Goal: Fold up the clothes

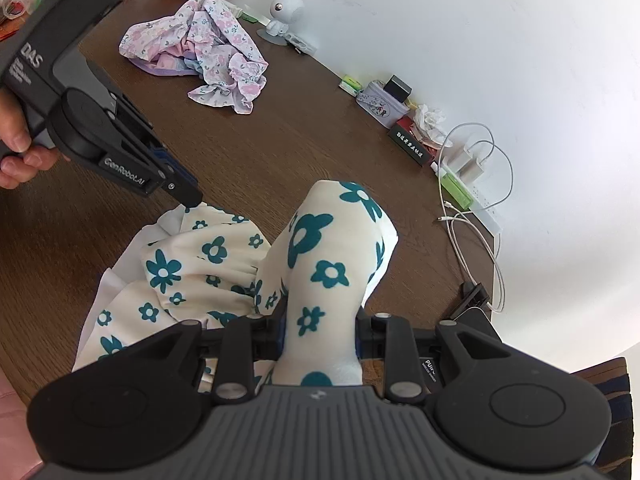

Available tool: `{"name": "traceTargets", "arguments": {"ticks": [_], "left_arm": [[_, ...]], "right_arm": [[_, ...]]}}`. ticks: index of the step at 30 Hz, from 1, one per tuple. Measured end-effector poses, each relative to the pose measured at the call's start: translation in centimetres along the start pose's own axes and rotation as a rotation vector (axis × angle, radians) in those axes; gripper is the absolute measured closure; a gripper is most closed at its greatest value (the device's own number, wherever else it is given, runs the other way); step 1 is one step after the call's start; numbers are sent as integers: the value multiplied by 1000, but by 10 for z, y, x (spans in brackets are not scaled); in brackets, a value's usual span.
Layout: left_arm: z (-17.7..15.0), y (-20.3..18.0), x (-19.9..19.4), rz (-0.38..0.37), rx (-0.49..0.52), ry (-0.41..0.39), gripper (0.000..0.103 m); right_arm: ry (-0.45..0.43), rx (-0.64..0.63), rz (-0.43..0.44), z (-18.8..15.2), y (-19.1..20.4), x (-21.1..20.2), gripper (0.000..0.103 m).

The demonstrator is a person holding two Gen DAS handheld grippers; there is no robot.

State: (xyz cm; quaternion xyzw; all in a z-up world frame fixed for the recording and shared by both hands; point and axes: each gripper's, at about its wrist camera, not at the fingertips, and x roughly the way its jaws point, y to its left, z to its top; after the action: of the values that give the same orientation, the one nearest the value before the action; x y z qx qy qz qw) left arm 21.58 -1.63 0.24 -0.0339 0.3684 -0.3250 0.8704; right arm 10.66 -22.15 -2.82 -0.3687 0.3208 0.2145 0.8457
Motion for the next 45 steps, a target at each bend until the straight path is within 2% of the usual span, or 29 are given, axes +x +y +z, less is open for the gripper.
{"name": "traceTargets", "arguments": {"ticks": [1,3,4,6,8,12,16,19,21,24,27,32,38,41,43,45], "left_arm": [[-1,-7,-1,-33,23,0,74],[-3,-21,-2,-100,68,0,75],[-4,-28,0,-118,89,9,76],[-11,-37,12,-100,118,57,85],[-18,-37,26,-93,100,99,93],[-28,-31,32,-117,50,94,94],[-34,-19,29,-172,-3,90,94],[-39,-8,18,-209,-57,79,87],[-42,-1,6,-223,-76,65,76],[-47,12,-16,-211,-106,32,75],[-51,26,-38,-188,-144,-6,74],[-51,41,-70,-176,-197,-97,72],[-47,31,-86,-165,-198,-147,65],[-45,23,-89,-168,-193,-165,65],[-43,17,-91,-168,-186,-178,65],[-41,9,-94,-166,-173,-191,64]], "right_arm": [[1,-7,-5,1,2,0,76],[5,-22,-15,4,6,1,76],[7,-30,-20,6,8,1,76],[14,-52,-34,10,14,2,76],[16,-79,-52,13,22,1,76],[6,-150,-95,15,46,-1,75],[-18,-221,-120,14,77,-3,74],[-32,-256,-130,12,99,-3,73],[-39,-270,-135,10,109,-2,72],[-58,-302,-162,5,124,-2,70],[-73,-286,-133,4,133,-4,64],[-100,-229,-71,4,141,-3,61],[-143,-158,10,-5,148,-3,50],[-191,-61,110,-9,135,-15,43],[-243,65,190,-13,113,-34,40],[-307,189,232,-23,82,-53,33]]}}
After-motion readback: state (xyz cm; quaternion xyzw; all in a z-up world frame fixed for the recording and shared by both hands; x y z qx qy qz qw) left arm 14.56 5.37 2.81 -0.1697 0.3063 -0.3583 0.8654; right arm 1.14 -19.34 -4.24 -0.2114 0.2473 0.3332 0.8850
